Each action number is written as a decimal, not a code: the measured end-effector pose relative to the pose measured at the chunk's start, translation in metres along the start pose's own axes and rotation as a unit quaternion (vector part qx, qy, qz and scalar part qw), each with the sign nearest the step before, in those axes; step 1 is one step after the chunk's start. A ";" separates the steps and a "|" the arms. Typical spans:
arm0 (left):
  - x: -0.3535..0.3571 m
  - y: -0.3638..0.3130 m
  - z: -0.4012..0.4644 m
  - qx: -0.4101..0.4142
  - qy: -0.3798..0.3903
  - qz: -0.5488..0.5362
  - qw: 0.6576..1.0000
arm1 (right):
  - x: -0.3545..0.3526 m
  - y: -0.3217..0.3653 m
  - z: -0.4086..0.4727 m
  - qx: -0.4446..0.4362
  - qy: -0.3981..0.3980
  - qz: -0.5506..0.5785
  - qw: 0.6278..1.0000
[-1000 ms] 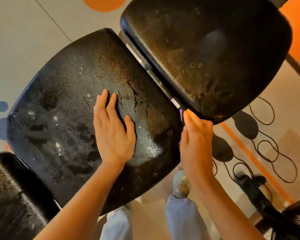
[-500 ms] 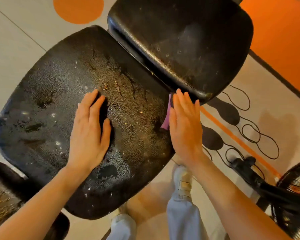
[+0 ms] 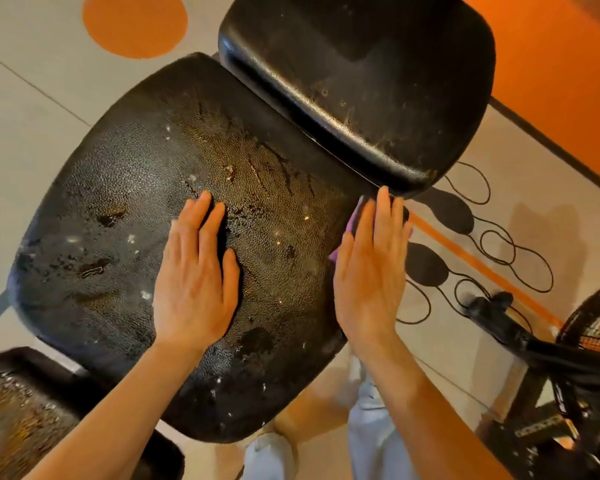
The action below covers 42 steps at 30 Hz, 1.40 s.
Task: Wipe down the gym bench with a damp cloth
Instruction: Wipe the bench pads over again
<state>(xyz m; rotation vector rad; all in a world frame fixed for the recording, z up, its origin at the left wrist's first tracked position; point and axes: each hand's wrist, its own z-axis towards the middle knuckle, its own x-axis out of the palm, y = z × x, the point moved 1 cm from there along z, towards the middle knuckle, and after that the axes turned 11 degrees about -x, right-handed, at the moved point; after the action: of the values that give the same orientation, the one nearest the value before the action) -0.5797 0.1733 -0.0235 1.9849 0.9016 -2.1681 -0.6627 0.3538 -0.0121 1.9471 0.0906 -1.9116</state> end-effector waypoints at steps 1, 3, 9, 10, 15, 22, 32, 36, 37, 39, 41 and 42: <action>0.000 0.000 0.000 -0.007 0.005 0.000 1.000 | 0.003 0.007 -0.025 -0.018 0.005 0.026 0.999; 0.001 0.000 0.001 -0.015 0.009 0.000 1.000 | -0.002 0.011 -0.065 -0.091 0.030 0.011 0.995; 0.003 0.000 0.001 -0.017 0.010 -0.004 1.000 | -0.001 -0.021 0.036 0.025 -0.008 -0.018 0.999; 0.003 0.000 0.001 -0.017 0.010 -0.005 1.000 | 0.000 -0.014 0.031 0.034 -0.009 -0.007 0.999; 0.002 0.000 0.000 -0.026 0.010 -0.010 1.000 | -0.005 0.016 -0.061 -0.154 0.036 0.018 0.987; 0.002 0.000 0.001 -0.028 0.011 -0.015 0.999 | 0.008 0.025 0.035 -0.013 -0.039 0.064 0.997; 0.002 0.001 0.001 -0.027 0.014 -0.009 0.999 | 0.011 0.028 0.063 -0.054 -0.013 -0.033 0.998; 0.001 0.001 0.003 -0.027 0.021 -0.014 0.999 | 0.004 0.054 -0.029 -0.177 0.071 -0.076 0.979; 0.001 0.001 0.003 -0.027 0.022 -0.015 0.999 | -0.001 0.049 -0.045 -0.225 0.086 -0.060 0.969; 0.001 0.001 0.002 -0.028 0.021 -0.021 0.999 | 0.000 0.036 -0.024 -0.229 0.093 -0.024 0.969; 0.000 0.001 0.002 -0.025 0.020 -0.022 0.999 | 0.005 0.038 0.037 -0.112 0.059 -0.006 0.992; 0.000 0.000 0.003 -0.025 0.019 -0.018 0.999 | 0.008 0.041 0.062 -0.058 0.026 -0.005 0.998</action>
<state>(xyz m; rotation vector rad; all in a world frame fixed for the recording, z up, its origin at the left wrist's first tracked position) -0.5819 0.1719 -0.0234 2.0077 0.9934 -2.1111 -0.7071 0.2941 -0.0084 1.9219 0.2215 -1.8190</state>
